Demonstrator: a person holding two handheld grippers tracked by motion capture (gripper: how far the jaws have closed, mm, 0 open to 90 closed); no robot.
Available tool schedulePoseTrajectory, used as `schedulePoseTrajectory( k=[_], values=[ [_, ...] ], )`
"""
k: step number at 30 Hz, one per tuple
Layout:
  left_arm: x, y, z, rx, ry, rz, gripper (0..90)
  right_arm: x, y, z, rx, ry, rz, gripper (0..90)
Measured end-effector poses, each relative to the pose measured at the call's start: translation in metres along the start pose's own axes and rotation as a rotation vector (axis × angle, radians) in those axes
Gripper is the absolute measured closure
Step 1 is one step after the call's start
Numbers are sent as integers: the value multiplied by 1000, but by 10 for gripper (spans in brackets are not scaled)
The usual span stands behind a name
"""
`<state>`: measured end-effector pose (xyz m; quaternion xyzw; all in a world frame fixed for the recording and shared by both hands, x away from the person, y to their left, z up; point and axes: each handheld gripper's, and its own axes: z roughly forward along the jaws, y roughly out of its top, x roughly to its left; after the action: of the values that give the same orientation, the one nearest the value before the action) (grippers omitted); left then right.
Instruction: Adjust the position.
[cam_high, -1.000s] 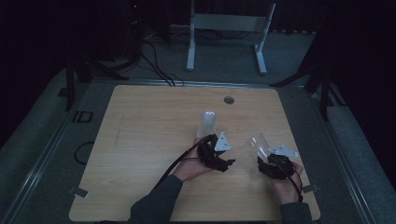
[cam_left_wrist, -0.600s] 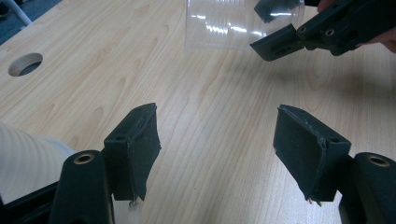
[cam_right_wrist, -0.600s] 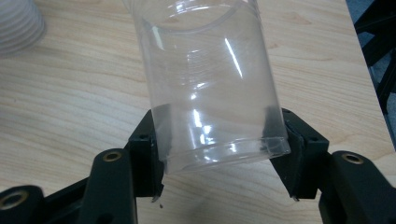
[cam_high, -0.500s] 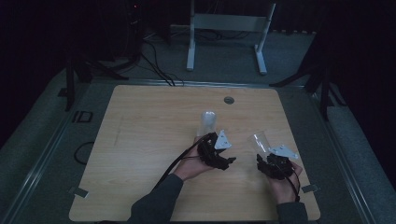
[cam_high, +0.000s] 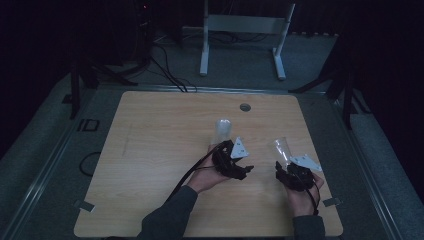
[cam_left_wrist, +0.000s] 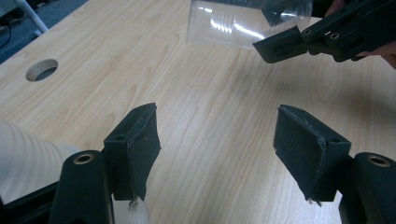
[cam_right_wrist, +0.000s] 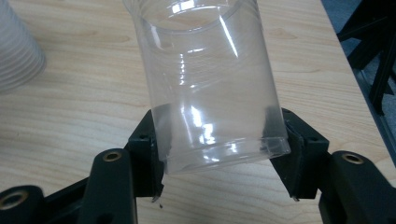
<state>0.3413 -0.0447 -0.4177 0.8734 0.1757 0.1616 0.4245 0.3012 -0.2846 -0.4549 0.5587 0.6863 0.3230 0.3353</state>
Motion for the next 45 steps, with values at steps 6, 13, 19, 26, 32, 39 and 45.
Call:
schedulePoseTrajectory(
  k=[6,13,19,26,32,39,45],
  values=[
    [1,4,0,-7,8,-7,307,-1,0,-3,-33,-14,14,422],
    [1,9,2,-14,9,-18,307,-3,1,-7,-77,-39,35,422],
    [1,12,4,-23,0,-41,307,-3,3,-10,-101,-57,41,422],
    [1,19,4,-28,9,-37,307,-6,4,-12,-123,-66,59,422],
    [1,26,4,-33,31,-51,308,-5,4,-15,-147,-75,65,422],
    [2,33,5,-39,32,-72,308,-2,3,-17,-177,-83,61,422],
    [1,39,8,-38,28,-78,308,-2,4,-20,-198,-93,66,422]
  ],
)
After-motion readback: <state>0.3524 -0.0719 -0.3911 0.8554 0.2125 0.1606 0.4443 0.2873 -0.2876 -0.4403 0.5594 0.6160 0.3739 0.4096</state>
